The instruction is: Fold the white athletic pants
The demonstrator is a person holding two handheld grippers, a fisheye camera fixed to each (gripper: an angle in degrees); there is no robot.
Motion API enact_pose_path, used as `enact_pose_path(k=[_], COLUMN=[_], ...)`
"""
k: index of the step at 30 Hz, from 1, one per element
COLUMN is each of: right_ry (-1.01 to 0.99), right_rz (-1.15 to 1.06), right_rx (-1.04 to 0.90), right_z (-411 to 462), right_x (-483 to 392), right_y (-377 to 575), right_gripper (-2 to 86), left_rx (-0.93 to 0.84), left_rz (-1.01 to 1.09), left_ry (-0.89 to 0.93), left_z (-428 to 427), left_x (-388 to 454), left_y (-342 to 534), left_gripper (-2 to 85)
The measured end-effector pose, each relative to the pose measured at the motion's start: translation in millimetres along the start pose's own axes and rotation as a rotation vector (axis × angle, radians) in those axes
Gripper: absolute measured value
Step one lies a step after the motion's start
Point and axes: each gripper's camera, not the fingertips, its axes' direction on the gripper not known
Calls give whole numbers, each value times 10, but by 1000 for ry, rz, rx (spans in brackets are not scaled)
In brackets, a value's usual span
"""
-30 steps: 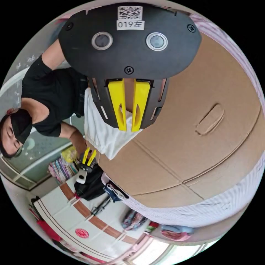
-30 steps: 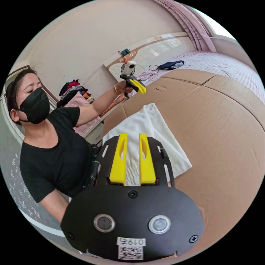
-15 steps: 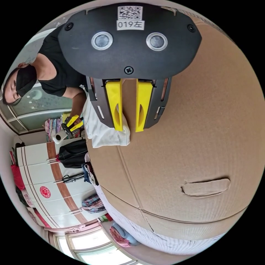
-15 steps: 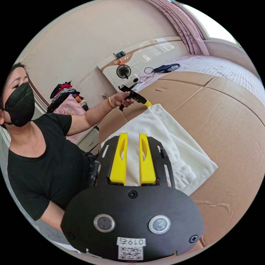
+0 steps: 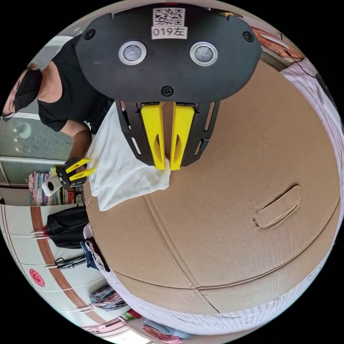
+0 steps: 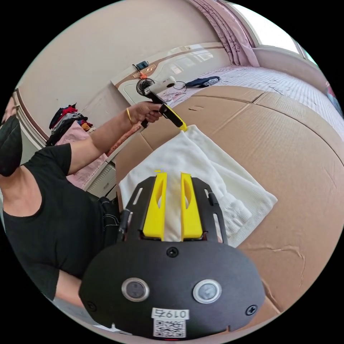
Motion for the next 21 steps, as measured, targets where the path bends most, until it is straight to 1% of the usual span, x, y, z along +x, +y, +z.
enact_pose_path(k=[2, 6, 10, 13, 16, 18, 21], right_ry=[38, 83, 54, 11, 26, 27, 9], right_rz=[-1, -24, -52, -33, -29, -50, -55], right_rx=[-50, -86, 0, 66, 67, 26, -91], right_z=[89, 140, -123, -366, -498, -451, -174], right_x=[-38, -125, -170, 18, 325, 510, 832], right_y=[-63, -154, -157, -166, -405, -653, -1099], right_gripper=[68, 69, 67, 70, 72, 69, 63], left_rx=[-36, -71, -58, -19, 51, 56, 17], left_rz=[-5, -21, -16, -25, -22, -12, -5], left_ry=[-48, -44, 2, 53, 152, 176, 132], left_z=[18, 58, 65, 27, -13, 47, 236], left_x=[56, 33, -8, -97, -186, -187, -127], left_y=[-88, -147, -51, 51, 122, 117, 83], left_gripper=[21, 23, 28, 37, 61, 74, 78])
